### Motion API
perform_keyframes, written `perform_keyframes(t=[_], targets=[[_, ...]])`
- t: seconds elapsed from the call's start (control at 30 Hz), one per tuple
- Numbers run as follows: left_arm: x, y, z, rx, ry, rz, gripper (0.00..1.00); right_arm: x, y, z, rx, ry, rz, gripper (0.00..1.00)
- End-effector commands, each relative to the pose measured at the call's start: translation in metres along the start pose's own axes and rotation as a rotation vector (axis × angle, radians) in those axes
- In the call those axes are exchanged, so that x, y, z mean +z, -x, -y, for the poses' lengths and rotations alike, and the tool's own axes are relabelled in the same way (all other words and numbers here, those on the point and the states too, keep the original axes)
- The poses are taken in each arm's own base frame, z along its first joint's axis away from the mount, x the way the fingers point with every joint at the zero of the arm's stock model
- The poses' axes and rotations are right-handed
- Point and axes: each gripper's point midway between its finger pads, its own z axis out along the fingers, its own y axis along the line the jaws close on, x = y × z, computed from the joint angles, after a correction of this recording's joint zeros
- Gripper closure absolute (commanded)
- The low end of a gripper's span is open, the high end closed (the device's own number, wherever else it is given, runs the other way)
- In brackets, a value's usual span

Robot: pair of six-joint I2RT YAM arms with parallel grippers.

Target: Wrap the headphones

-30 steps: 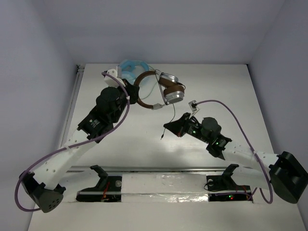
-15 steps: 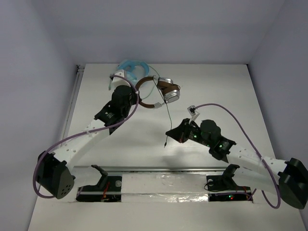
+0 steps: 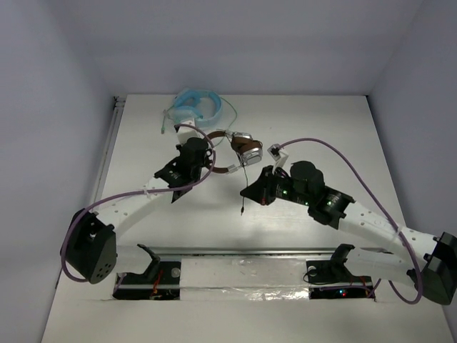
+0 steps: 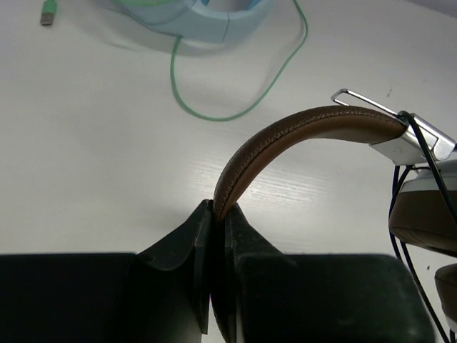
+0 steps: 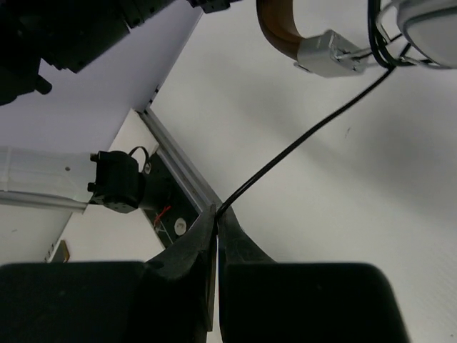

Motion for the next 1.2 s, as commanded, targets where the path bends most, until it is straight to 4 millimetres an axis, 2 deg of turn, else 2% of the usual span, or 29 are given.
perform_keyframes(t=[0.0, 0.1, 0.13, 0.3, 0.37, 0.47, 0.63, 0.67, 0.8, 0.83, 0.9, 1.03, 1.17], targets=[[0.000, 0.001, 0.004, -0.034, 0.007, 0.065, 1.00, -0.002, 0.001, -0.026, -0.027, 0.084, -0.046, 1.00], [-0.010, -0.020, 0.013, -0.014, -0.014, 0.042, 1.00, 0.005, 0.023, -0.040, -0.001, 0.127, 0.031, 1.00], [-0.016, -0.027, 0.020, -0.003, -0.032, 0.034, 1.00, 0.008, 0.030, -0.039, 0.012, 0.114, 0.064, 1.00], [-0.037, -0.056, 0.029, -0.007, -0.097, -0.014, 1.00, 0.008, 0.076, -0.056, 0.090, 0.149, 0.251, 1.00], [-0.042, -0.068, 0.031, -0.021, -0.122, -0.041, 1.00, 0.011, 0.092, -0.050, 0.129, 0.117, 0.333, 1.00], [-0.050, -0.076, 0.032, -0.035, -0.141, -0.057, 1.00, 0.014, 0.113, -0.045, 0.177, 0.087, 0.436, 1.00], [-0.060, -0.081, 0.038, -0.062, -0.188, -0.075, 1.00, 0.022, 0.133, -0.007, 0.279, -0.045, 0.604, 1.00], [-0.063, -0.084, 0.041, -0.061, -0.202, -0.079, 1.00, 0.025, 0.134, -0.004, 0.301, -0.046, 0.620, 1.00], [-0.067, -0.090, 0.043, -0.053, -0.201, -0.090, 1.00, 0.047, 0.137, 0.010, 0.352, -0.096, 0.632, 1.00], [-0.068, -0.092, 0.044, -0.053, -0.202, -0.093, 1.00, 0.053, 0.135, 0.020, 0.366, -0.126, 0.645, 1.00], [-0.068, -0.097, 0.045, -0.049, -0.202, -0.103, 1.00, 0.054, 0.141, 0.023, 0.415, -0.118, 0.693, 1.00], [-0.068, -0.101, 0.044, -0.037, -0.182, -0.110, 1.00, 0.057, 0.149, 0.043, 0.477, -0.187, 0.776, 0.99], [-0.069, -0.106, 0.047, -0.039, -0.180, -0.122, 1.00, 0.056, 0.147, 0.060, 0.554, -0.226, 0.833, 0.97]])
